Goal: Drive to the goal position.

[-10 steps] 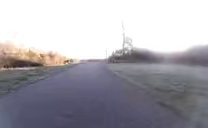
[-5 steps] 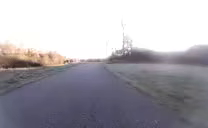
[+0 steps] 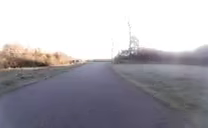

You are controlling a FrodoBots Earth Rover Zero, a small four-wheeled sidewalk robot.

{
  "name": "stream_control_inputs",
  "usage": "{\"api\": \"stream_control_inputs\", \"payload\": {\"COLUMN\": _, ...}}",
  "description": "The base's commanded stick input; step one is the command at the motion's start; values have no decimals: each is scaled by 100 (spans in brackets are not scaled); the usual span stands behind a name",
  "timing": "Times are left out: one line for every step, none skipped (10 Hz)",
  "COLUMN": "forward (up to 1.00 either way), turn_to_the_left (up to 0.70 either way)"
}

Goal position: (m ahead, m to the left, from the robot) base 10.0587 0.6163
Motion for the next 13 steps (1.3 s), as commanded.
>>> {"api": "stream_control_inputs", "payload": {"forward": 100, "turn_to_the_left": 2}}
{"api": "stream_control_inputs", "payload": {"forward": 100, "turn_to_the_left": 2}}
{"api": "stream_control_inputs", "payload": {"forward": 100, "turn_to_the_left": 2}}
{"api": "stream_control_inputs", "payload": {"forward": 100, "turn_to_the_left": 2}}
{"api": "stream_control_inputs", "payload": {"forward": 100, "turn_to_the_left": 2}}
{"api": "stream_control_inputs", "payload": {"forward": 100, "turn_to_the_left": 2}}
{"api": "stream_control_inputs", "payload": {"forward": 100, "turn_to_the_left": 2}}
{"api": "stream_control_inputs", "payload": {"forward": 100, "turn_to_the_left": 2}}
{"api": "stream_control_inputs", "payload": {"forward": 100, "turn_to_the_left": 2}}
{"api": "stream_control_inputs", "payload": {"forward": 100, "turn_to_the_left": 2}}
{"api": "stream_control_inputs", "payload": {"forward": 100, "turn_to_the_left": 2}}
{"api": "stream_control_inputs", "payload": {"forward": 100, "turn_to_the_left": 2}}
{"api": "stream_control_inputs", "payload": {"forward": 100, "turn_to_the_left": 2}}
